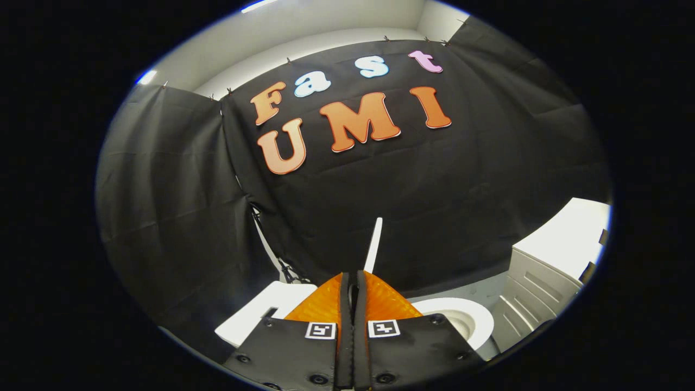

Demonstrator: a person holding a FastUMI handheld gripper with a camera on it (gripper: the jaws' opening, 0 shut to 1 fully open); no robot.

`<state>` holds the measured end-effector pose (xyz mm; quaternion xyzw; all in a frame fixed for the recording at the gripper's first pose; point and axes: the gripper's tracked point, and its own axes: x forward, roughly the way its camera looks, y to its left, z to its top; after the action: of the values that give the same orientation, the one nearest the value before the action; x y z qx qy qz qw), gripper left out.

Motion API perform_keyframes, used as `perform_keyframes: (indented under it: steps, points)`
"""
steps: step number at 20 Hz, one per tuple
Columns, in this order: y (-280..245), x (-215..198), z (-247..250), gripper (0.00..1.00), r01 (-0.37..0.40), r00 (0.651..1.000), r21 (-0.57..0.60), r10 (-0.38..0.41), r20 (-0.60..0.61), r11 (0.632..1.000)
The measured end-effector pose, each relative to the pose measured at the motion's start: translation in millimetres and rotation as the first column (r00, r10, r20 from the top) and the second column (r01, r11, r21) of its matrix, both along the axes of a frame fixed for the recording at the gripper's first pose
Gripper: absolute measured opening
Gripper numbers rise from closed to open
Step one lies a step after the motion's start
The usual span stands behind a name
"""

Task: Open the toilet lid.

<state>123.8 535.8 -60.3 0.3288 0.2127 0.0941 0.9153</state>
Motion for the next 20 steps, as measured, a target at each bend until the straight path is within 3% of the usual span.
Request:
perform_keyframes:
  steps: [20]
  points:
    - [166, -32, 22, 0.08, -0.189, 0.981, 0.005, 0.188, 0.051, 0.982]
